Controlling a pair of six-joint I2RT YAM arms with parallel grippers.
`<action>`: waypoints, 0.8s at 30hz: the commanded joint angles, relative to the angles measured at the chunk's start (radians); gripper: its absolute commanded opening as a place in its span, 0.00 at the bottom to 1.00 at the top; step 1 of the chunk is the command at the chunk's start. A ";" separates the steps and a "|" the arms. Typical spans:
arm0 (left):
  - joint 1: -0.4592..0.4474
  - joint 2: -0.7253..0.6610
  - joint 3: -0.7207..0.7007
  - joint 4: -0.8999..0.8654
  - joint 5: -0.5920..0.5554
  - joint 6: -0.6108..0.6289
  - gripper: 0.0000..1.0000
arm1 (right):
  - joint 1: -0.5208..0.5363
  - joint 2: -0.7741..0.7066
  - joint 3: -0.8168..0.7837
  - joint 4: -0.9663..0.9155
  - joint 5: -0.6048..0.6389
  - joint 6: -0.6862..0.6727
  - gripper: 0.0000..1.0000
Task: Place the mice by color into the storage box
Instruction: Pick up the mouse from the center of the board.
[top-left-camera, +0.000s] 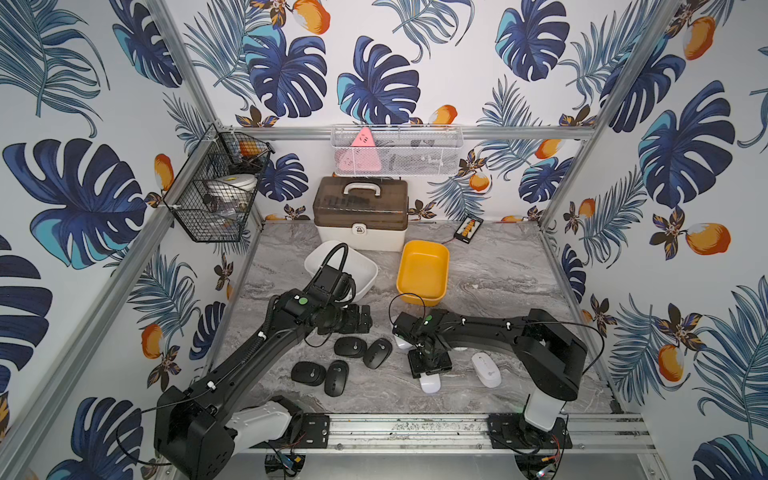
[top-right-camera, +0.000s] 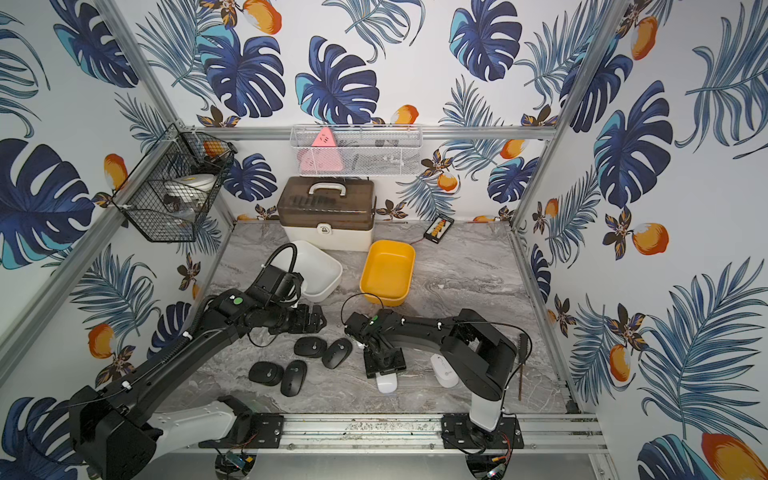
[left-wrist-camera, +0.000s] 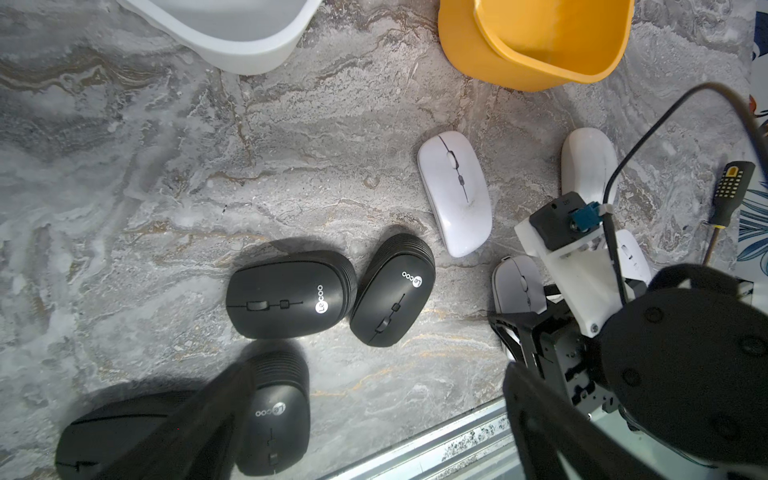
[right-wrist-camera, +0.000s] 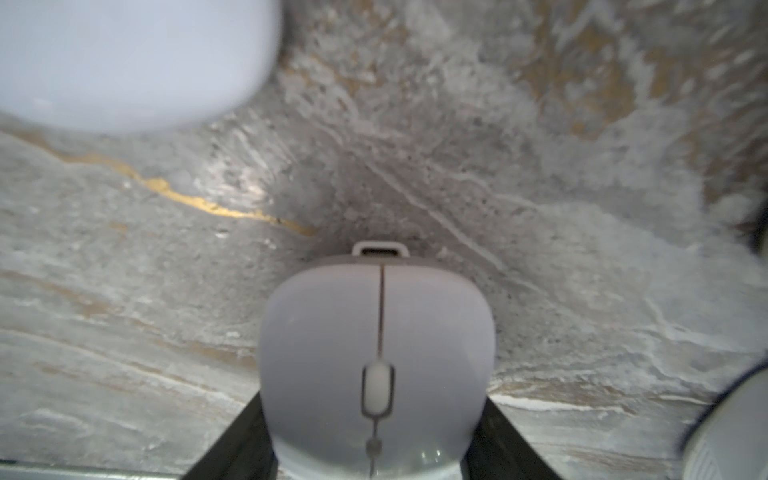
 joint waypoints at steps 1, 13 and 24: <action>0.000 0.003 0.012 -0.002 -0.010 0.024 0.99 | 0.002 -0.023 0.012 -0.039 0.027 0.003 0.60; -0.001 0.011 0.081 0.043 -0.014 0.019 0.99 | -0.089 -0.217 0.167 -0.173 0.091 -0.007 0.59; -0.001 0.032 0.134 0.029 -0.023 0.029 0.99 | -0.426 -0.013 0.480 0.002 -0.170 -0.113 0.59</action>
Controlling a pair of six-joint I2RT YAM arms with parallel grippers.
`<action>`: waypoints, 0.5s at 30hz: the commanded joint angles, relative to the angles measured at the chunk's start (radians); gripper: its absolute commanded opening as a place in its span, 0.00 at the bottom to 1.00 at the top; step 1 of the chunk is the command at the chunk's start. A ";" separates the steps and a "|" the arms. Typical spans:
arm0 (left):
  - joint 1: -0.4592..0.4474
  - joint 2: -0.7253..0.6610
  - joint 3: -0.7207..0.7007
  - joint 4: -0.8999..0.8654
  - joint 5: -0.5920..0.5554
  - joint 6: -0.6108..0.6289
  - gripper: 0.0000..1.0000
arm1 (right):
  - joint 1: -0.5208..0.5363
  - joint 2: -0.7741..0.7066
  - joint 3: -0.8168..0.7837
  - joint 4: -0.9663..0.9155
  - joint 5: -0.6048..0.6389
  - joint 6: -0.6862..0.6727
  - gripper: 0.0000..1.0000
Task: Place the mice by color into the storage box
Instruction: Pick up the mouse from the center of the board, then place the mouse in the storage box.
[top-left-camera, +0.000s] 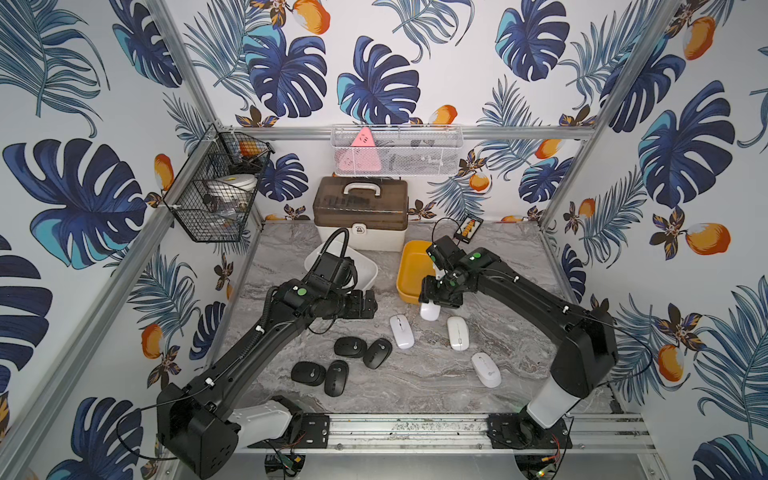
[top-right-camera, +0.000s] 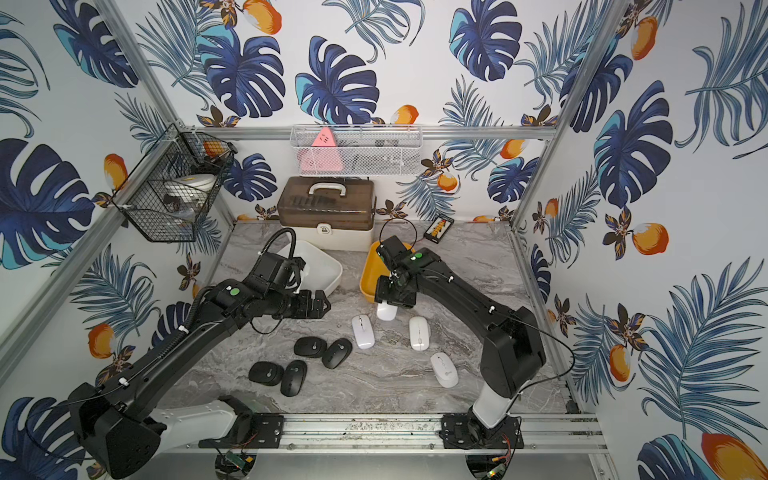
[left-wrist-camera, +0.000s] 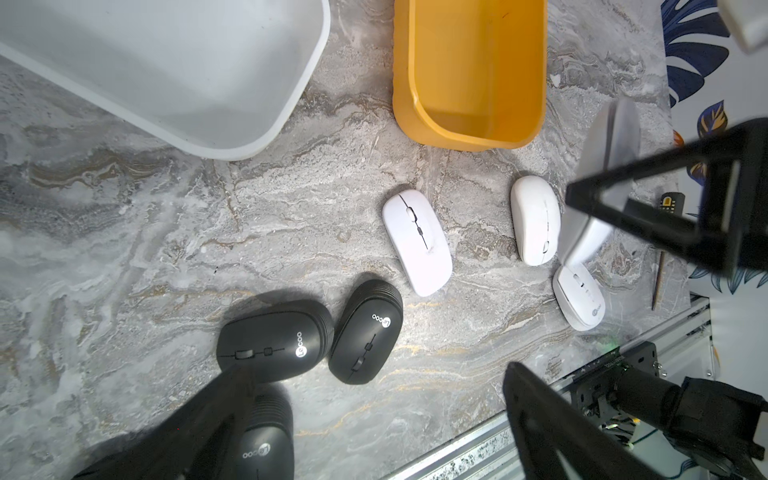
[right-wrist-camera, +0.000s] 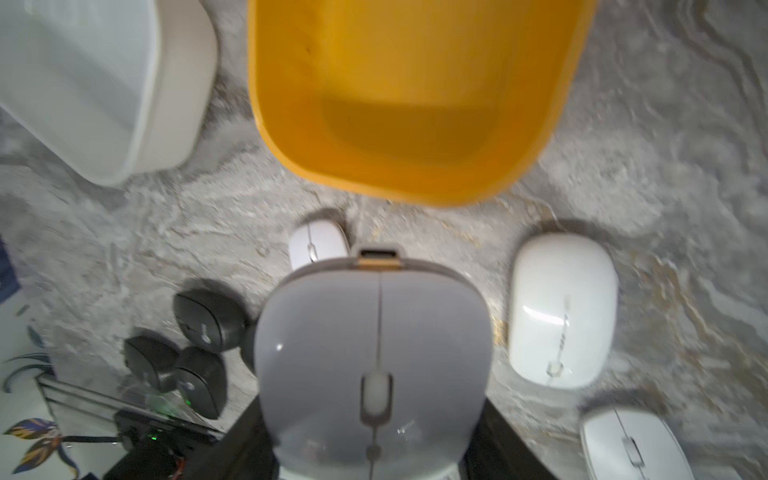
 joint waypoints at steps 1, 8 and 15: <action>0.000 -0.006 0.011 0.001 -0.017 0.012 0.99 | -0.040 0.080 0.080 0.082 -0.102 -0.018 0.59; -0.001 -0.025 0.011 -0.021 -0.033 0.009 0.99 | -0.123 0.255 0.159 0.204 -0.200 0.067 0.59; 0.000 -0.042 -0.012 -0.025 -0.039 0.002 0.99 | -0.151 0.399 0.260 0.240 -0.197 0.107 0.58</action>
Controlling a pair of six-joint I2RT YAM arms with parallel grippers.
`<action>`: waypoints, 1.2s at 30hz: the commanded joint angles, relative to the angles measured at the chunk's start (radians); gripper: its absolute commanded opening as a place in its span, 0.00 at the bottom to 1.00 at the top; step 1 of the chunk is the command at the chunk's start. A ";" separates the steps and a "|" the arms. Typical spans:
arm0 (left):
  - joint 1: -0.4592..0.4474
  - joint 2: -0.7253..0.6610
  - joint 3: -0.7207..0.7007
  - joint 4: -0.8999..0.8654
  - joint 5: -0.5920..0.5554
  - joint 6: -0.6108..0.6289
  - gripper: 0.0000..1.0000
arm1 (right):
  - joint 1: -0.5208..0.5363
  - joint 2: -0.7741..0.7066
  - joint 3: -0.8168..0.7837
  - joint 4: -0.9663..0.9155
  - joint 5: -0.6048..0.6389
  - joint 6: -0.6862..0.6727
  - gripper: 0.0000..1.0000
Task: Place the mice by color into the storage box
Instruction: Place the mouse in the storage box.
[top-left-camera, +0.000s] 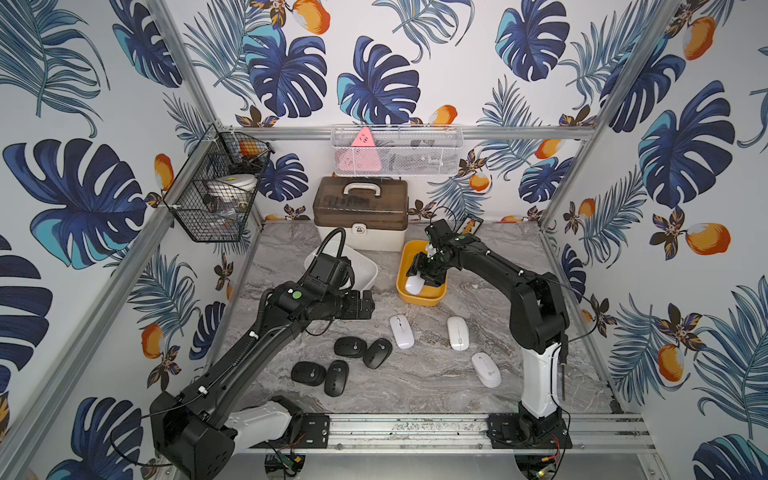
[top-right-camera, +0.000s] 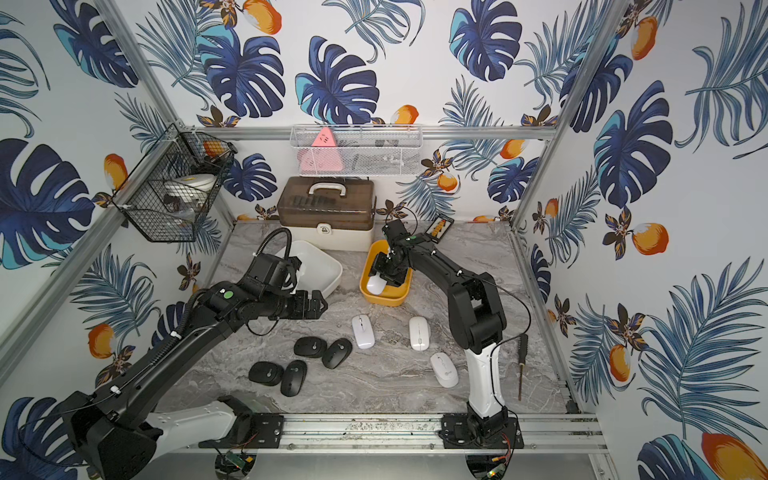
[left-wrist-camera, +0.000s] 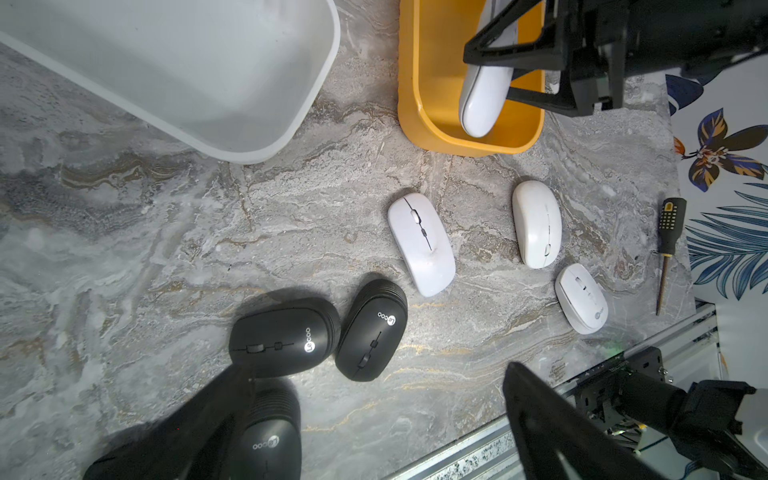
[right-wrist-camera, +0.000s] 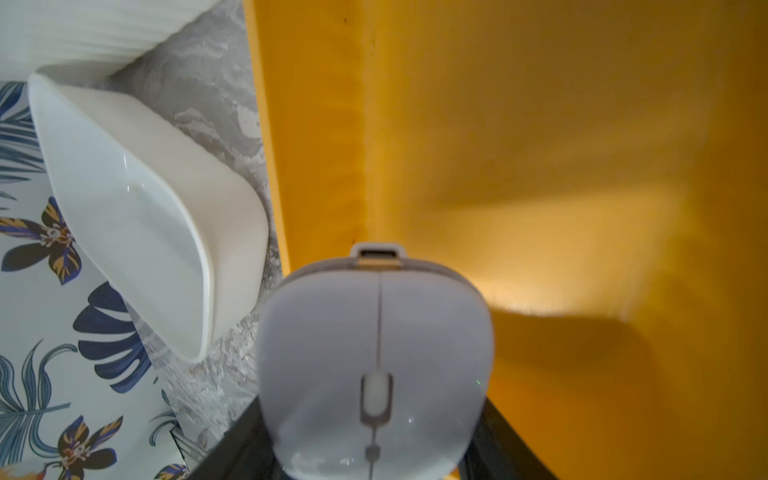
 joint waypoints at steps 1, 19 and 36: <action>-0.001 -0.006 -0.004 -0.011 -0.013 0.000 0.99 | -0.009 0.057 0.068 0.020 -0.010 0.023 0.58; -0.001 -0.003 -0.031 0.016 -0.008 -0.032 0.99 | -0.016 0.146 0.079 -0.117 -0.022 -0.145 0.66; 0.000 0.048 -0.031 0.056 0.023 -0.025 0.99 | 0.027 0.093 0.016 -0.136 -0.036 -0.234 0.77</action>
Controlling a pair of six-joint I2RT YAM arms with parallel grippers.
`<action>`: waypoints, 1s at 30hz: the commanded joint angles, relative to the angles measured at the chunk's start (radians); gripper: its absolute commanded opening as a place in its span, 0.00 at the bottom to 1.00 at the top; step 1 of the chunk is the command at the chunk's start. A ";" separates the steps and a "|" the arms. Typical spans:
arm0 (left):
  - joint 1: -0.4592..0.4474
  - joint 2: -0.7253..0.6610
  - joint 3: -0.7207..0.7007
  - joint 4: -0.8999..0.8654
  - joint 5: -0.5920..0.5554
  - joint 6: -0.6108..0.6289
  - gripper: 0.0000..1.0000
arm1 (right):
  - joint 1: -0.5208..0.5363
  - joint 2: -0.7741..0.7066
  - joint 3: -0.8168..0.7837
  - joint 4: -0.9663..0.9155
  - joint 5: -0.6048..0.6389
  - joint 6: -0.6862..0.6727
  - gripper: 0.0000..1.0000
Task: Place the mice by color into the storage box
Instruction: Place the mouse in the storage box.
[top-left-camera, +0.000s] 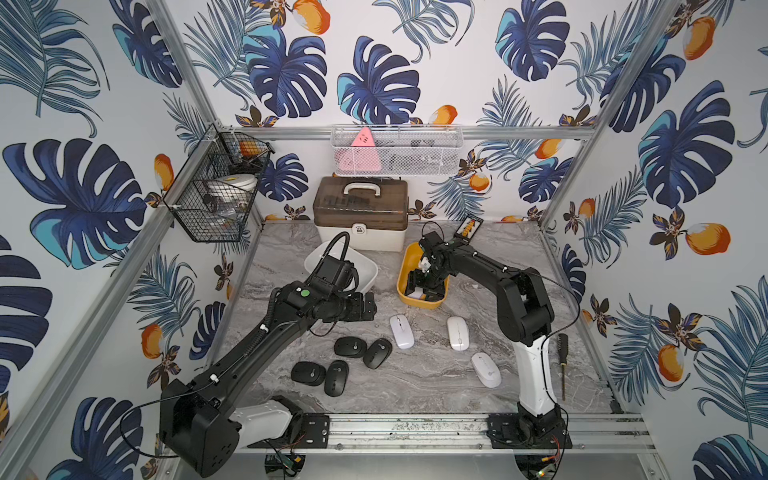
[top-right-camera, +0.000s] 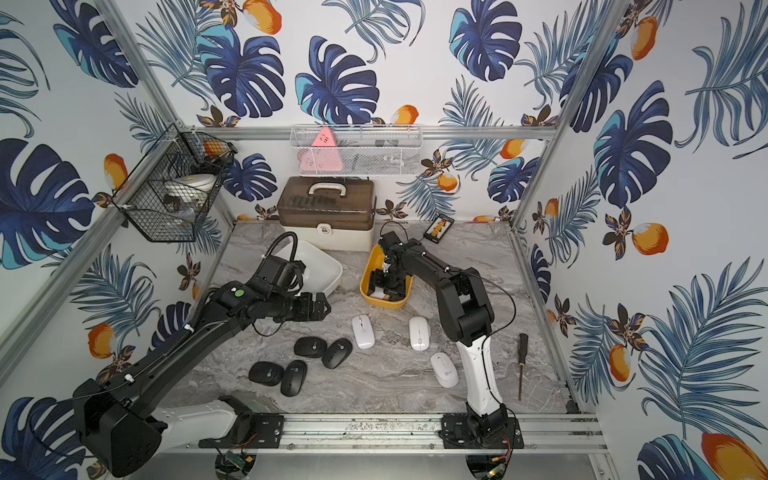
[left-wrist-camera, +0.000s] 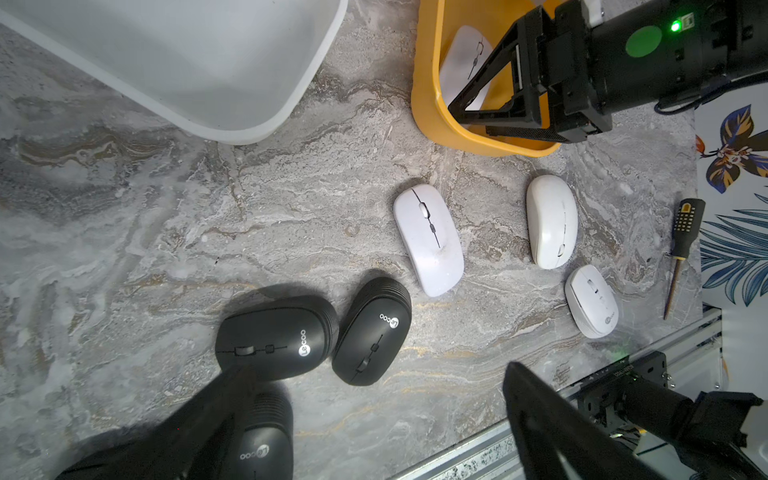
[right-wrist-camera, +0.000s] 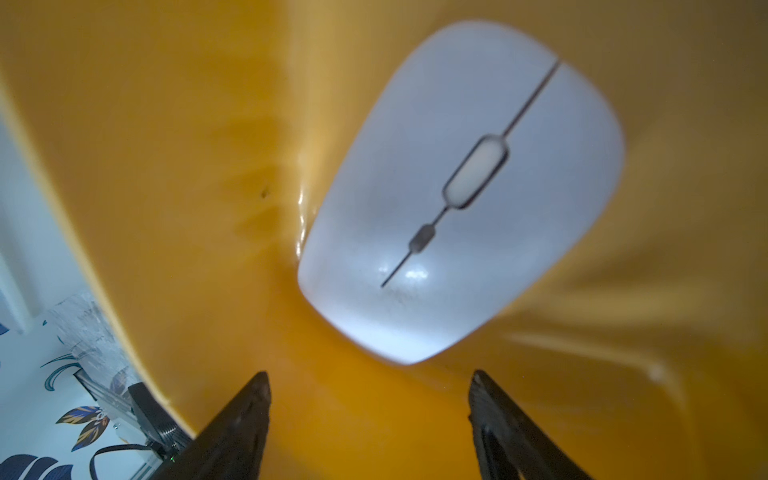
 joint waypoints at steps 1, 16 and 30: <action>-0.001 0.000 0.005 0.020 0.006 0.004 0.99 | 0.003 0.015 0.025 0.008 0.008 -0.013 0.77; 0.000 -0.017 -0.031 0.027 0.009 0.013 0.99 | -0.001 0.118 0.139 0.027 0.037 0.008 0.78; -0.004 -0.004 -0.028 0.045 0.045 0.027 0.99 | -0.008 -0.246 -0.028 -0.096 0.165 -0.141 0.97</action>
